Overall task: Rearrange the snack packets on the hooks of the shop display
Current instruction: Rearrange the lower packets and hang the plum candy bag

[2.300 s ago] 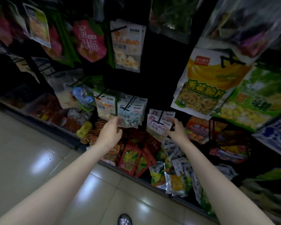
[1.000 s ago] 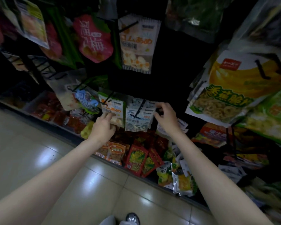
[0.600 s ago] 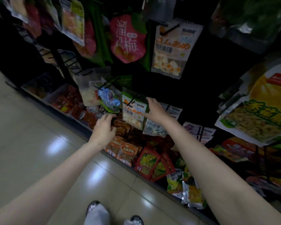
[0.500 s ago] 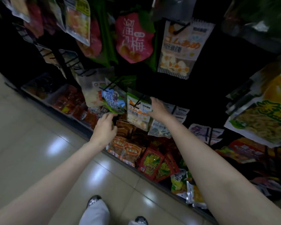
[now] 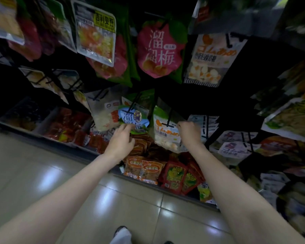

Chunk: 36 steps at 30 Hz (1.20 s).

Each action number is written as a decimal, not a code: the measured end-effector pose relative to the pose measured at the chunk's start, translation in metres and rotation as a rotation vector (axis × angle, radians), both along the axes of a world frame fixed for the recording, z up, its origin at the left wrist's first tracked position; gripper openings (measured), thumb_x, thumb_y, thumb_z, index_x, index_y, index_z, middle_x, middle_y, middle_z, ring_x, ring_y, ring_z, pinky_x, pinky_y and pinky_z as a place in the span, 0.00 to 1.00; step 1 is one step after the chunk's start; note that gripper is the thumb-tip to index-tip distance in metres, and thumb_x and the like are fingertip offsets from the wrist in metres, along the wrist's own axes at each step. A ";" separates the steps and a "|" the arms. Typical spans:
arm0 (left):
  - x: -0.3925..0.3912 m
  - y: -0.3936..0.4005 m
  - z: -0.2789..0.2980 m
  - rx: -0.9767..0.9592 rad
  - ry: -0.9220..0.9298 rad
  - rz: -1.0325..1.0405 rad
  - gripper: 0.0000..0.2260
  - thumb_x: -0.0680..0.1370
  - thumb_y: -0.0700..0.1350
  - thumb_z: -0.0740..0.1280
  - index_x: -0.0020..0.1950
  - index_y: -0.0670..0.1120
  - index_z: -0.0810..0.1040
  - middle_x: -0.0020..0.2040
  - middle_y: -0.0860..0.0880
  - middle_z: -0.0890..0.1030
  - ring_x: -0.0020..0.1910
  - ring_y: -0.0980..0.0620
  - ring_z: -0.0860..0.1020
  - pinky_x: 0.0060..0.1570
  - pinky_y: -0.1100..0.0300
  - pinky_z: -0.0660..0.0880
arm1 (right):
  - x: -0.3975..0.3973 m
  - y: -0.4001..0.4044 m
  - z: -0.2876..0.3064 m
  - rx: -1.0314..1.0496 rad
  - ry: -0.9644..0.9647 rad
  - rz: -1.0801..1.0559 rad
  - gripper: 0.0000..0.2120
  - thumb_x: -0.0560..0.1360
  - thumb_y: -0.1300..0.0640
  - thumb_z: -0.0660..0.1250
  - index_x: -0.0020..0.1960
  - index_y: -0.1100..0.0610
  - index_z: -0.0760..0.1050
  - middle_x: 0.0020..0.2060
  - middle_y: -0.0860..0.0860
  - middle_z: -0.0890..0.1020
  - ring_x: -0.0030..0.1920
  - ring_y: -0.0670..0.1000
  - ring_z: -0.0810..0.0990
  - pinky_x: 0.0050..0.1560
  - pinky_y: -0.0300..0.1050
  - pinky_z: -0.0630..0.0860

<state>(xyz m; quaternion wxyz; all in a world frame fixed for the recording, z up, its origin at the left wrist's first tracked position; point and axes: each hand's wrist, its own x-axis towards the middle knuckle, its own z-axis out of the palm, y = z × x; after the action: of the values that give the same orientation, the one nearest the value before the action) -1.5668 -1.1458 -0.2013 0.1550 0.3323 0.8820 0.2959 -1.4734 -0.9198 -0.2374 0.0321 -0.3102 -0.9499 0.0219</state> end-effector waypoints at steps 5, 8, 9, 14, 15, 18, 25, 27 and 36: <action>-0.004 0.006 0.019 0.058 0.015 -0.067 0.21 0.78 0.36 0.60 0.71 0.44 0.65 0.69 0.45 0.66 0.68 0.46 0.66 0.63 0.55 0.65 | 0.030 -0.009 0.024 -0.166 0.077 0.048 0.13 0.81 0.58 0.57 0.55 0.60 0.79 0.48 0.58 0.82 0.47 0.57 0.79 0.44 0.49 0.74; 0.000 0.015 0.041 0.111 0.003 -0.145 0.20 0.79 0.39 0.60 0.72 0.47 0.63 0.68 0.46 0.68 0.64 0.48 0.70 0.56 0.59 0.68 | 0.062 -0.012 0.062 -0.217 0.217 0.065 0.12 0.80 0.56 0.61 0.57 0.60 0.79 0.51 0.56 0.83 0.49 0.56 0.80 0.45 0.45 0.73; 0.001 0.022 0.051 0.147 -0.004 -0.169 0.20 0.80 0.40 0.60 0.72 0.47 0.63 0.68 0.46 0.69 0.64 0.49 0.71 0.54 0.60 0.69 | 0.072 -0.010 0.081 -0.217 0.297 0.055 0.12 0.79 0.57 0.62 0.56 0.60 0.80 0.50 0.56 0.83 0.48 0.56 0.81 0.44 0.44 0.73; 0.019 0.070 0.116 0.439 -0.210 -0.219 0.23 0.79 0.49 0.62 0.73 0.52 0.60 0.67 0.51 0.69 0.62 0.54 0.71 0.54 0.61 0.70 | 0.086 -0.001 0.192 -0.213 0.768 0.026 0.08 0.79 0.59 0.62 0.52 0.61 0.78 0.44 0.53 0.80 0.42 0.46 0.77 0.38 0.28 0.67; 0.025 0.079 0.130 0.515 -0.255 -0.225 0.23 0.79 0.48 0.62 0.73 0.52 0.60 0.64 0.53 0.70 0.58 0.59 0.73 0.51 0.65 0.71 | 0.083 -0.001 0.206 -0.220 0.843 0.035 0.07 0.79 0.60 0.62 0.53 0.60 0.76 0.43 0.52 0.79 0.41 0.45 0.75 0.37 0.30 0.68; 0.037 0.099 0.156 0.708 -0.194 -0.231 0.23 0.80 0.42 0.62 0.73 0.49 0.59 0.53 0.63 0.72 0.45 0.73 0.75 0.41 0.74 0.72 | 0.073 0.001 0.225 -0.186 0.995 0.099 0.07 0.78 0.65 0.60 0.53 0.61 0.74 0.40 0.49 0.76 0.41 0.45 0.75 0.39 0.33 0.70; 0.037 0.120 0.174 0.674 0.115 -0.158 0.21 0.80 0.37 0.58 0.71 0.55 0.64 0.62 0.47 0.67 0.41 0.58 0.72 0.41 0.74 0.68 | 0.042 0.021 0.222 -0.186 1.075 0.124 0.13 0.74 0.70 0.58 0.51 0.65 0.81 0.45 0.50 0.75 0.48 0.47 0.75 0.49 0.29 0.69; 0.037 0.126 0.177 0.609 0.169 -0.155 0.21 0.80 0.39 0.57 0.70 0.55 0.66 0.63 0.46 0.64 0.44 0.55 0.73 0.43 0.76 0.66 | 0.038 0.026 0.224 -0.207 1.059 0.131 0.15 0.74 0.71 0.57 0.52 0.65 0.80 0.48 0.53 0.76 0.52 0.50 0.76 0.53 0.35 0.71; 0.042 0.146 0.177 0.204 0.627 -0.186 0.25 0.79 0.42 0.59 0.75 0.49 0.57 0.77 0.41 0.42 0.74 0.34 0.48 0.66 0.38 0.58 | 0.039 0.036 0.231 -0.343 0.962 0.140 0.15 0.75 0.72 0.59 0.56 0.64 0.79 0.56 0.56 0.77 0.58 0.54 0.76 0.61 0.41 0.71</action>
<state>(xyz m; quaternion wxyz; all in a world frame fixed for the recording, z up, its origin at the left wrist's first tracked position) -1.5246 -1.0003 -0.0245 -0.1314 0.4999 0.8185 0.2507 -1.4343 -0.8842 -0.0059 0.4127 -0.2014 -0.8288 0.3197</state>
